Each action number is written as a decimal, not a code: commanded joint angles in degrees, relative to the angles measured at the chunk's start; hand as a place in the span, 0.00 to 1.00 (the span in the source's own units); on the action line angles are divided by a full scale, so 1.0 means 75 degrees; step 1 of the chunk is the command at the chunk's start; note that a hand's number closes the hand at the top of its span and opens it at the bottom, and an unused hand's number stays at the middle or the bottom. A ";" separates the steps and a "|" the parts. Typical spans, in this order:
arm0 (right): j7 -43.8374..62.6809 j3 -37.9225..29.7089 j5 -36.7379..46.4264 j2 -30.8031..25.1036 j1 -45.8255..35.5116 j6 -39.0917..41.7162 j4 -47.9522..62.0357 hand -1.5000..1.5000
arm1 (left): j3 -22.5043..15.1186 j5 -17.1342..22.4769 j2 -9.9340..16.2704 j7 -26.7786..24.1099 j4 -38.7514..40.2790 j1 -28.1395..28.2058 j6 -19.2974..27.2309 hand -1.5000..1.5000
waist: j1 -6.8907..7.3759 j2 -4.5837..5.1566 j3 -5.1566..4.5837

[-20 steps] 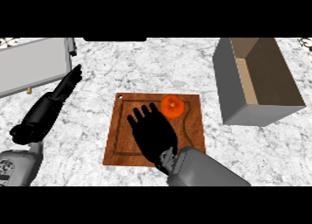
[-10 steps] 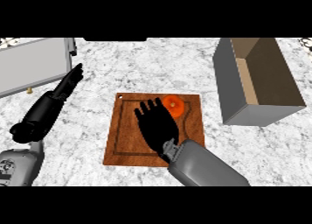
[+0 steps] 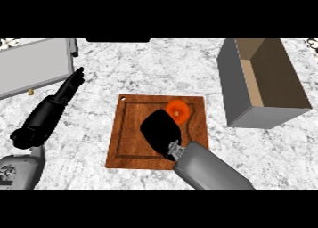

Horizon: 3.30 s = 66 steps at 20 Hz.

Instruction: Pick the bell pepper from the cutting board and place it in the cardboard box

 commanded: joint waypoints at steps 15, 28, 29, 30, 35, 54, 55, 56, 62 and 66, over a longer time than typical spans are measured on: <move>0.2572 -0.4008 -0.0162 0.0107 -0.1357 -0.2671 0.1716 1.00 | 0.0063 -0.0186 -0.0125 -0.0147 0.0087 -0.0348 -0.0125 0.50 | 0.0289 0.0280 0.0024; 0.5359 -0.5187 0.1312 -0.0440 -0.5381 -0.4470 0.4421 1.00 | -0.0149 -0.0180 -0.0234 0.0172 0.0129 -0.0730 -0.0325 0.50 | 0.0636 0.0204 -0.0007; 0.5964 -0.5224 0.1449 -0.0178 -0.5509 -0.4740 0.4503 1.00 | -0.0178 -0.0266 -0.0343 0.0030 0.0351 -0.0763 -0.0211 0.50 | 0.0561 0.0214 -0.0014; 0.6089 -0.5412 0.1461 -0.0477 -0.5570 -0.5046 0.4426 1.00 | -0.0175 -0.0308 -0.0335 -0.0150 0.0482 -0.0668 -0.0204 0.50 | 0.0493 0.0222 -0.0015; 0.7067 -0.5776 0.2020 -0.0947 -0.5875 -0.5705 0.5029 1.00 | -0.0191 -0.0320 -0.0405 0.0022 0.0219 -0.0534 -0.0120 0.50 | 0.0447 0.0181 -0.0011; 0.5657 -0.7891 0.0724 -0.2321 -0.4921 -0.4424 0.6245 1.00 | -0.0022 -0.0372 -0.0454 -0.0221 0.0057 0.0155 -0.0039 0.50 | 0.0032 0.0000 0.0006; 0.5556 -0.7954 0.0589 -0.2376 -0.4993 -0.4119 0.6190 1.00 | 0.0119 -0.0238 -0.0308 0.0340 -0.0147 -0.0230 -0.0140 0.50 | -0.0001 -0.0017 0.0008; 0.5591 -0.7893 0.0545 -0.2128 -0.4718 -0.4254 0.5931 1.00 | 0.0283 -0.0291 -0.0246 -0.0157 0.0363 -0.0251 -0.0120 0.50 | -0.0084 -0.0014 0.0002; 0.5363 -0.8203 -0.0113 -0.2259 -0.4101 -0.3037 0.5824 1.00 | 0.0503 -0.0163 -0.0130 0.0078 0.0528 -0.0502 -0.0237 0.50 | -0.0193 -0.0051 0.0000; 0.4136 -0.8467 -0.0835 -0.2478 -0.3685 -0.2527 0.5217 0.00 | 0.0235 -0.0385 -0.0312 -0.0478 0.0280 0.0214 -0.0174 0.50 | -0.0104 -0.0032 0.0002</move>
